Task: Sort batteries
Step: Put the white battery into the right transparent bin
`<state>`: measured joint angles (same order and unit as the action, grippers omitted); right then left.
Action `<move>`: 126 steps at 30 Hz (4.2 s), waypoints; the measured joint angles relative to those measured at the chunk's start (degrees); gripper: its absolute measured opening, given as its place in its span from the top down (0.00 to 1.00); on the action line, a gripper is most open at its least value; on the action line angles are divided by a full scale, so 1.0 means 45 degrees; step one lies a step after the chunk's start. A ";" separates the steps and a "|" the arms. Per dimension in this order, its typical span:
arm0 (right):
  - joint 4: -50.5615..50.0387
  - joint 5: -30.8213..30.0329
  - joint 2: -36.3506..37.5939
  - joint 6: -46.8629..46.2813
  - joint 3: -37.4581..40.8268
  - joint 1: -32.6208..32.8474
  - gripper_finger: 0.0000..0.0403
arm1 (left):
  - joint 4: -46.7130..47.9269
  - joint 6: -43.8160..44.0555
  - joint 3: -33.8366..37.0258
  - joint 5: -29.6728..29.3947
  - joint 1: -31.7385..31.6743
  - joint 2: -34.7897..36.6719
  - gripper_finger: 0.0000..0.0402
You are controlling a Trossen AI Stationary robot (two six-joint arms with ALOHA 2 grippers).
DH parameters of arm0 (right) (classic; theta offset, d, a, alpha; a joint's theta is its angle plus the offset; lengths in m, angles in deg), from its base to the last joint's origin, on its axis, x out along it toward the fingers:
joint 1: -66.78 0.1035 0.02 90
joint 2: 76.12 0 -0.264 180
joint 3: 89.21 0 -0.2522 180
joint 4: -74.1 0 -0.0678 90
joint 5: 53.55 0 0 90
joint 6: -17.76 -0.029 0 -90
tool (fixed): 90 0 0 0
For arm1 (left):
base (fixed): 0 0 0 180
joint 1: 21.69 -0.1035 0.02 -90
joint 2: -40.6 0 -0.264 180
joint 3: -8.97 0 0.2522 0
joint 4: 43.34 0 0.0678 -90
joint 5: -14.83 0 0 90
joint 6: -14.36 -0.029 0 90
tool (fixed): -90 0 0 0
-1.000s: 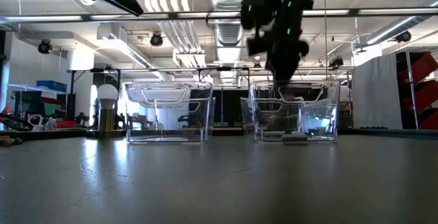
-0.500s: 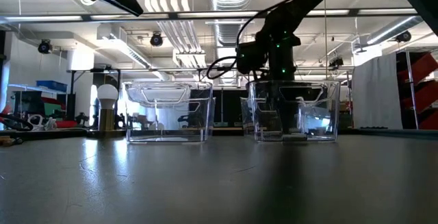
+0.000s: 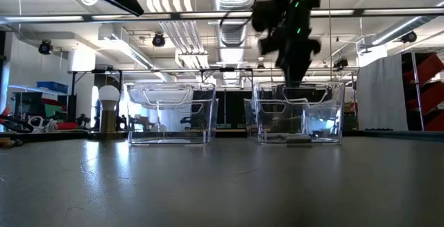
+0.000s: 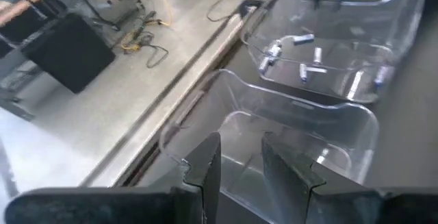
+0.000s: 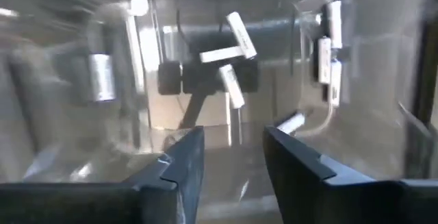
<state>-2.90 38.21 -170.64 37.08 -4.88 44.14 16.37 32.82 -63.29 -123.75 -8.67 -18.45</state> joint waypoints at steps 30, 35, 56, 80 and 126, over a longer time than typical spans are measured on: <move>-0.2283 0.1454 0.7221 -1.7178 0.8960 0.7501 0.56 | -0.0439 0.0391 0.0005 0.0691 0.0000 0.0019 0.78; -0.1994 0.0681 0.6899 -1.4740 0.8937 0.7501 0.56 | -0.0586 0.0442 0.0005 0.0696 0.0010 0.0019 0.78; -0.0238 -0.0052 0.3037 -1.2799 1.0450 0.7498 0.56 | -0.0787 0.1362 0.0005 0.2741 0.0175 0.0019 0.78; 0.0632 0.0855 0.2994 -1.2386 1.0452 0.7501 0.95 | -0.1102 0.1394 0.0005 0.2723 0.0175 0.0019 0.78; 0.4845 0.1493 0.1320 -1.8430 0.7176 1.3523 0.54 | -0.2342 -0.0970 0.0005 0.3371 0.0189 0.0019 0.78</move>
<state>18.90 44.93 -164.70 -45.85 27.42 104.99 5.83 28.45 -63.27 -108.58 -7.82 -18.36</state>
